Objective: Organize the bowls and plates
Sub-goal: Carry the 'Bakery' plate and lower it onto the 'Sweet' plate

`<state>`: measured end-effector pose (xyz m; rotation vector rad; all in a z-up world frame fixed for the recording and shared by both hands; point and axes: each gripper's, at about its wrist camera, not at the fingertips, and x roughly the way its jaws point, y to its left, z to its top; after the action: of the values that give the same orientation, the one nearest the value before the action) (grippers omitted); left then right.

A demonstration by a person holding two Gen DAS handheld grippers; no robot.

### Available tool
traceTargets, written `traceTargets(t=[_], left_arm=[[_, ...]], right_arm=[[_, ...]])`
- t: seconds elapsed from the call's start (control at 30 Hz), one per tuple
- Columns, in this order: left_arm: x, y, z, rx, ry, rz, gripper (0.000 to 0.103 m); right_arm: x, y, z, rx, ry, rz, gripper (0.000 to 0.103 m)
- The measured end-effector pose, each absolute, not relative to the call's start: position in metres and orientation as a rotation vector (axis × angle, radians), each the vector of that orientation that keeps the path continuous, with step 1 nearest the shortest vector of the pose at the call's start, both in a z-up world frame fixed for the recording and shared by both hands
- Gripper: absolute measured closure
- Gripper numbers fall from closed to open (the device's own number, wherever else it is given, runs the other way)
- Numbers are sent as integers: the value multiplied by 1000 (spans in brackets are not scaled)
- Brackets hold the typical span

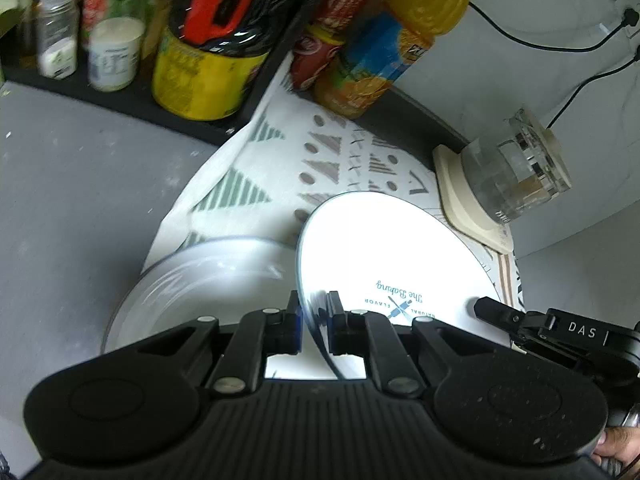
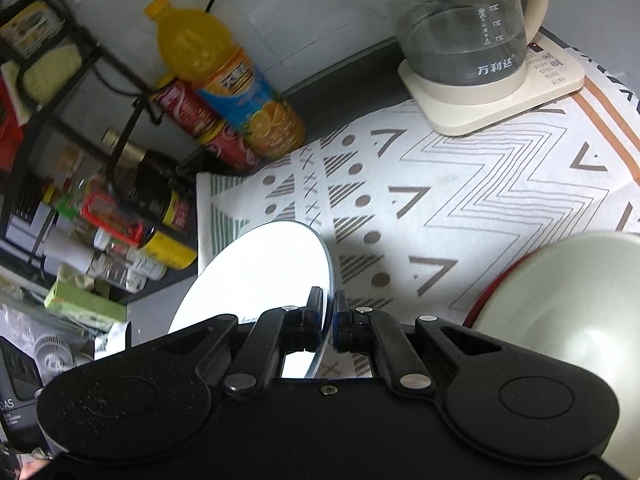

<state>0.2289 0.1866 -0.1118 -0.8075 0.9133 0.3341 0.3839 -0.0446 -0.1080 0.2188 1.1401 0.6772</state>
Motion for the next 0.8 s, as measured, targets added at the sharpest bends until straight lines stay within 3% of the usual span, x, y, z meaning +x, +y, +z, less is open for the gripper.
traceTargets(t=[0.8], left_arm=[[172, 179, -139, -824, 981, 381, 87]], right_arm=[[314, -33, -116, 48, 1057, 756, 97]])
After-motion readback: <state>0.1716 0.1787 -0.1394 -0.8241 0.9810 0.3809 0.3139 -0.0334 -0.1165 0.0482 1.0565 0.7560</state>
